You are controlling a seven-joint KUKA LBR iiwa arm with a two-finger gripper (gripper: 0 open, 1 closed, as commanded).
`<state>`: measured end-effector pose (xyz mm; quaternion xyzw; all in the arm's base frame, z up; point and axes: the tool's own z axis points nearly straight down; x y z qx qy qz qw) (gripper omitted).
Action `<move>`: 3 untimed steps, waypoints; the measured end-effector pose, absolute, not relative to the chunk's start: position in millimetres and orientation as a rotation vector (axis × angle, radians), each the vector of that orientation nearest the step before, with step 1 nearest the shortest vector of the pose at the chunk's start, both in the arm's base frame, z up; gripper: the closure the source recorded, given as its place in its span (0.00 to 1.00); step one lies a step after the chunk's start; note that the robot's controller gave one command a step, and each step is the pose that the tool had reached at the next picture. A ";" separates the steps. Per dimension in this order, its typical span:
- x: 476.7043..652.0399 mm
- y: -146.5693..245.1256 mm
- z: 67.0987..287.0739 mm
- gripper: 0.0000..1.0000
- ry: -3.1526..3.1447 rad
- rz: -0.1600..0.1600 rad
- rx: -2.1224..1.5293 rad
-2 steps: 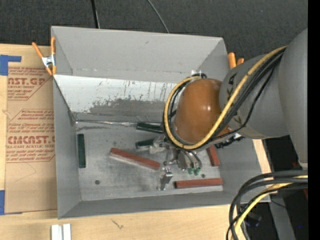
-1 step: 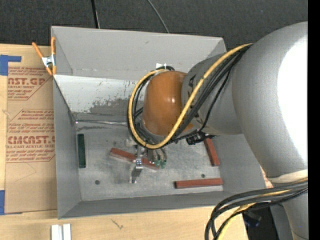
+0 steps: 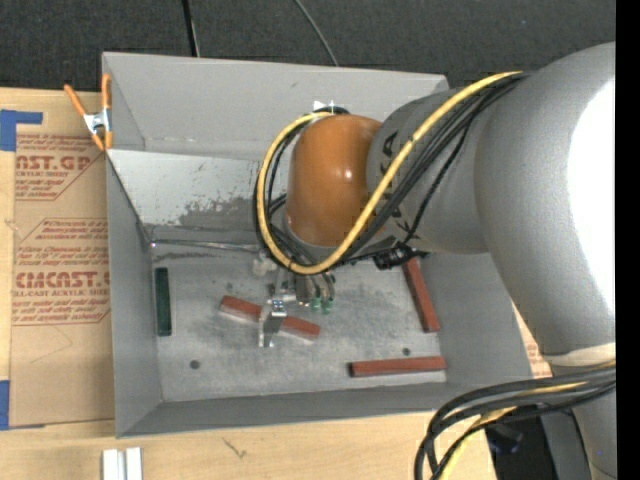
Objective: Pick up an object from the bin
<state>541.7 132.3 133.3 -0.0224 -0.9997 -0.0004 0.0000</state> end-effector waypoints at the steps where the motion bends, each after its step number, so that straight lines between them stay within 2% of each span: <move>1: 537.1 142.7 90.3 0.00 -3.122 -0.004 -0.384; 2: 532.5 139.4 76.8 1.00 -3.139 -0.012 -0.386; 3: 532.5 139.4 76.8 1.00 -3.139 -0.012 -0.386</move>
Offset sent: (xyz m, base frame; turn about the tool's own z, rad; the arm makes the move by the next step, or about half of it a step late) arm -0.0158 0.0056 -0.0633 0.1995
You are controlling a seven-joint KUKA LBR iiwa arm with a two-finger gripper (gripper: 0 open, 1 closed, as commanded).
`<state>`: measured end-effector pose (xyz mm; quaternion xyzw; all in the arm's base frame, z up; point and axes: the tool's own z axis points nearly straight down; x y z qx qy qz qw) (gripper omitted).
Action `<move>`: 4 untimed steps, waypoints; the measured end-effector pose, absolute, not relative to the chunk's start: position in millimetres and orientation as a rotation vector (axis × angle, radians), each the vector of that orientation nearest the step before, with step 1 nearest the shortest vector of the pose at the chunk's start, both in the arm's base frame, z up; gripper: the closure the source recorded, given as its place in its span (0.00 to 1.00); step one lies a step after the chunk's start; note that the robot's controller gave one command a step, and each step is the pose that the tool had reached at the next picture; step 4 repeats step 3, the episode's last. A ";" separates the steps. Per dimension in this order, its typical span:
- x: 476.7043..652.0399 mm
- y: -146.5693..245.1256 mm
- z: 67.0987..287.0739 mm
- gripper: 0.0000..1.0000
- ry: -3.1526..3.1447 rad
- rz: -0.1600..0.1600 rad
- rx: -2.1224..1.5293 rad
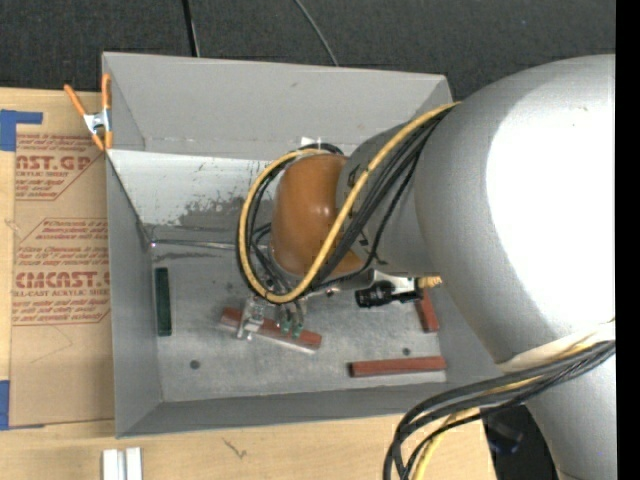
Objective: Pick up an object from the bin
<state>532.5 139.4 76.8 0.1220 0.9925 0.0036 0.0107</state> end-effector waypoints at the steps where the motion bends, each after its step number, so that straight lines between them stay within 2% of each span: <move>1: 533.0 139.5 77.5 1.00 3.099 0.010 0.381; 2: 529.7 138.7 83.6 1.00 3.115 0.001 0.382; 3: 528.6 138.8 101.9 1.00 3.122 -0.001 0.383; 4: 528.6 138.8 101.9 1.00 3.122 -0.001 0.383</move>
Offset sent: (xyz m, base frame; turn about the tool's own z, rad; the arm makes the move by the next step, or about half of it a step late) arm 0.0002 -0.0001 0.0921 -0.0001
